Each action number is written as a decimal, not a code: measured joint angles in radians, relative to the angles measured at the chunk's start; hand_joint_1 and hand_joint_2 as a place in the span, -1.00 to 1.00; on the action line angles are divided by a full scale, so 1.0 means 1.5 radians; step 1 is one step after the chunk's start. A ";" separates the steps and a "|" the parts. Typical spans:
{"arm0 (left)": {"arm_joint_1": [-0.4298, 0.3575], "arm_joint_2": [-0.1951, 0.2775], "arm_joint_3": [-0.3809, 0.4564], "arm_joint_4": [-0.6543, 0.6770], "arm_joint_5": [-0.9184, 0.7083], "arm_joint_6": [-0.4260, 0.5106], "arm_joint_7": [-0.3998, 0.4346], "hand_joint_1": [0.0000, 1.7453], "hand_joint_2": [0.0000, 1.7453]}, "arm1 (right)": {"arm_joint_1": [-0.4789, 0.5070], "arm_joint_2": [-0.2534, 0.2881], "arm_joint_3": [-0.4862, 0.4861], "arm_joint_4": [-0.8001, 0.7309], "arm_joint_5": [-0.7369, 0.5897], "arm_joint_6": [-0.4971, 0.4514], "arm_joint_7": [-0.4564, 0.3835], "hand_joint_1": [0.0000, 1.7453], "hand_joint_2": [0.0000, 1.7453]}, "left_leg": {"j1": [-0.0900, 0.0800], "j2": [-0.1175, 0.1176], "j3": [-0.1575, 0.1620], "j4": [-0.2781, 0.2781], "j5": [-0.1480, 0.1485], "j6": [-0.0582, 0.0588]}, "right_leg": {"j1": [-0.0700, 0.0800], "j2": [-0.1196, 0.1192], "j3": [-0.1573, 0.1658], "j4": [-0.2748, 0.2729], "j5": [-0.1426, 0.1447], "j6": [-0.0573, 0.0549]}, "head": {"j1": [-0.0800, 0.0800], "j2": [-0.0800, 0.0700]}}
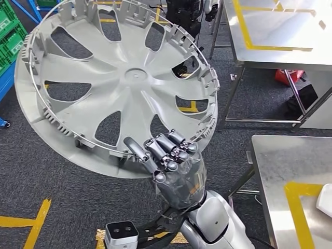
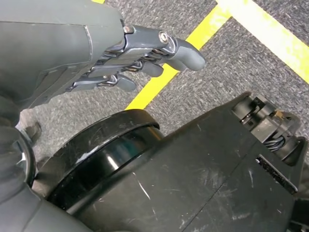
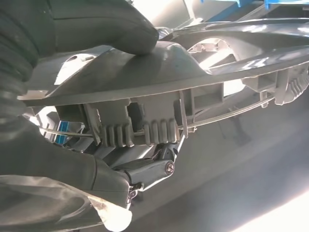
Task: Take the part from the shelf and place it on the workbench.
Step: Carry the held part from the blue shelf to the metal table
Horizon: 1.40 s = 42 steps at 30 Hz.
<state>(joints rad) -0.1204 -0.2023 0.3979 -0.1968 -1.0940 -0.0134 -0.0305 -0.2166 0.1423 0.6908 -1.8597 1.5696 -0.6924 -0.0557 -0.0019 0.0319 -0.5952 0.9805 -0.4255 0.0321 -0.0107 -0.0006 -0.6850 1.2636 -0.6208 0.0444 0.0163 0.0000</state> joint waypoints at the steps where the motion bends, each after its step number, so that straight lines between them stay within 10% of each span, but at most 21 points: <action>1: 0.000 0.000 0.000 0.000 0.001 0.000 0.000 -1.00 1.00 | 0.000 -0.001 0.000 0.000 0.000 0.000 -0.001 1.00 1.00 | 0.000 0.004 -0.001 0.001 0.000 -0.001 | -0.002 -0.001 0.002 -0.004 0.009 0.002 | 0.000 0.000; 6: 0.000 0.001 -0.001 0.000 0.002 0.000 0.006 -1.00 1.00 | -0.001 -0.002 0.001 0.000 0.000 0.000 -0.004 1.00 1.00 | 0.000 0.023 -0.004 0.016 -0.007 -0.019 | -0.002 -0.036 0.086 -0.168 0.076 -0.001 | 0.000 0.000; 10: -0.002 0.001 -0.001 0.000 0.003 0.001 0.008 -1.00 1.00 | -0.002 -0.002 0.002 0.000 0.000 0.000 -0.005 1.00 1.00 | 0.004 0.029 -0.008 0.028 -0.016 -0.032 | 0.001 -0.013 0.081 -0.168 0.084 -0.023 | -0.002 0.000; 14: -0.002 0.001 -0.001 0.000 0.005 0.001 0.008 -1.00 1.00 | -0.002 -0.002 0.002 0.000 0.000 0.000 -0.004 1.00 1.00 | 0.007 -0.013 -0.065 0.178 -0.104 -0.037 | 0.002 0.012 0.073 -0.169 0.092 -0.037 | -0.008 0.000; 16: -0.004 0.001 -0.001 0.000 0.005 0.001 0.007 -1.00 1.00 | -0.002 -0.002 0.002 0.000 0.000 0.000 -0.004 1.00 1.00 | 0.006 -0.018 -0.072 0.213 -0.110 -0.033 | 0.005 0.027 0.071 -0.169 0.095 -0.039 | -0.009 0.000; 20: -0.002 0.001 -0.001 0.000 0.004 0.001 0.008 -1.00 1.00 | -0.002 -0.002 0.002 0.000 0.000 0.000 -0.004 1.00 1.00 | 0.005 -0.059 0.007 0.063 -0.039 -0.018 | 0.007 0.061 0.069 -0.168 0.099 -0.035 | -0.008 0.000; 23: 0.000 0.002 -0.001 0.000 0.003 0.001 0.008 -1.00 1.00 | -0.004 -0.002 0.002 0.000 0.000 0.000 -0.004 1.00 1.00 | 0.003 -0.070 0.023 0.021 -0.037 -0.013 | 0.002 0.081 0.057 -0.167 0.105 -0.023 | -0.010 0.000; 26: -0.001 0.000 -0.002 0.000 0.003 0.002 0.008 -1.00 1.00 | -0.004 -0.002 0.002 0.000 0.000 0.000 -0.004 1.00 1.00 | 0.005 -0.045 0.025 0.007 -0.031 -0.008 | 0.003 0.051 0.035 -0.144 0.089 -0.014 | -0.008 0.000; 28: 0.001 0.000 -0.002 0.000 0.004 0.001 0.009 -1.00 1.00 | -0.004 -0.002 0.004 0.000 0.000 0.000 -0.005 1.00 1.00 | 0.005 -0.027 0.025 0.003 -0.029 -0.005 | 0.005 0.016 0.001 -0.074 0.050 -0.010 | -0.004 0.000; 31: 0.003 0.001 -0.003 0.000 0.005 0.001 0.009 -1.00 1.00 | -0.003 -0.003 0.006 0.000 0.000 0.000 -0.008 1.00 1.00 | 0.004 0.002 0.024 0.004 -0.029 -0.005 | 0.002 0.005 -0.035 0.012 0.024 -0.003 | -0.004 0.000; 37: 0.002 0.003 -0.009 0.000 0.003 -0.005 0.011 -1.00 1.00 | -0.001 -0.003 0.006 -0.004 0.000 0.000 -0.022 1.00 1.00 | -0.002 0.041 0.025 0.011 -0.034 -0.016 | 0.007 -0.046 0.071 -0.173 0.091 -0.013 | -0.004 0.000; 39: 0.000 0.002 -0.014 0.000 0.001 -0.007 0.016 -1.00 1.00 | 0.002 -0.003 0.004 -0.008 0.000 0.000 -0.027 1.00 1.00 | -0.002 0.051 0.025 0.012 -0.035 -0.022 | 0.008 -0.032 0.070 -0.174 0.095 -0.022 | -0.004 0.000; 42: -0.003 0.000 -0.019 -0.001 -0.001 -0.010 0.020 -1.00 1.00 | 0.005 -0.003 0.001 -0.013 0.000 0.000 -0.033 1.00 1.00 | 0.003 0.014 0.008 0.058 -0.070 -0.032 | 0.003 -0.011 0.069 -0.177 0.102 -0.033 | -0.007 0.000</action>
<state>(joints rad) -0.1256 -0.2018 0.3691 -0.1983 -1.0960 -0.0279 -0.0004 -0.2098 0.1381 0.6927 -1.8791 1.5694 -0.6924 -0.1050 0.0020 0.0535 -0.5832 1.0676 -0.5303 -0.0160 -0.0062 -0.0177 -0.5817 0.9975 -0.4681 -0.0050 0.0058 0.0000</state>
